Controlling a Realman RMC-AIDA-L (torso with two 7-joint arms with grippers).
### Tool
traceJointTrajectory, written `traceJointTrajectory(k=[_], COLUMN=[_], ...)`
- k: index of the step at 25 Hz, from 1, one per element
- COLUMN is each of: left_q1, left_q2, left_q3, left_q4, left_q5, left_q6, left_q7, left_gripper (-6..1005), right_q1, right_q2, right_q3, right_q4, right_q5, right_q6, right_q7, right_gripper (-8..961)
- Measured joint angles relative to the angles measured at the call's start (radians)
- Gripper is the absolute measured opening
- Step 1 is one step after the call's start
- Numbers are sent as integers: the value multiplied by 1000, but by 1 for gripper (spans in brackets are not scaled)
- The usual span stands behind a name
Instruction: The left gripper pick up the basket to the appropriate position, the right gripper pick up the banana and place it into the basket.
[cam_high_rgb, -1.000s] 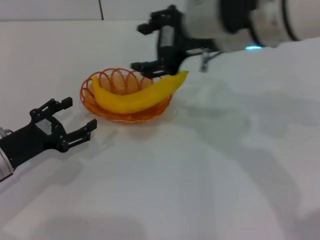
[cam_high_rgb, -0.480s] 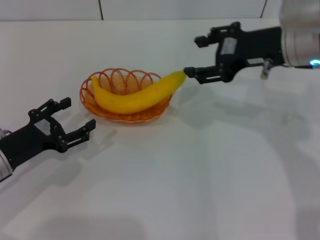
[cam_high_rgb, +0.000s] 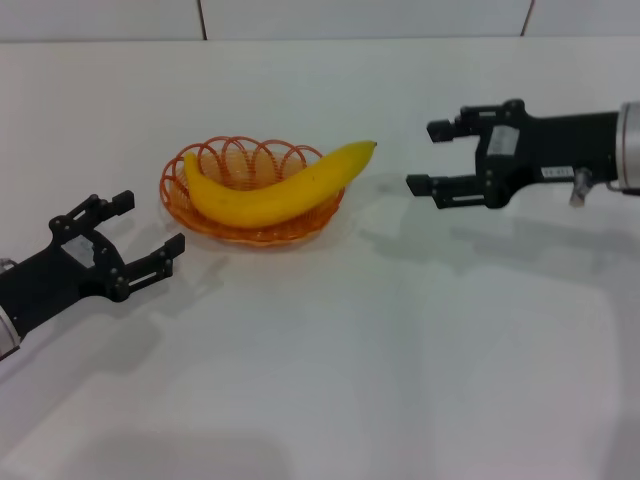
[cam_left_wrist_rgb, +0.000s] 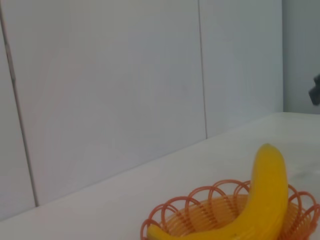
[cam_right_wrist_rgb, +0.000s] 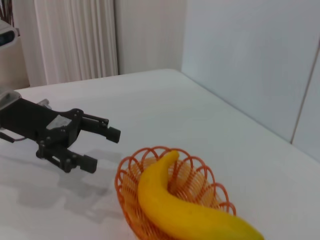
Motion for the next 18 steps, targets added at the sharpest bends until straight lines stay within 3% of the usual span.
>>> traceJointTrajectory(k=[12,18], left_q1=[1,0], left_q2=[-2,-2], left_q3=[0,0], left_q4=[0,0], left_q5=[-2,-5], left_q6=[4,4], left_q7=[1,3], left_gripper=[879,880], right_q1=[21,30], right_q2=[-4,-4], right_q3=[17,17], right_q4=[185,206], right_q5=[3,3], right_q6=[-1,1], right_q7=[-109,-117], right_gripper=[744,744])
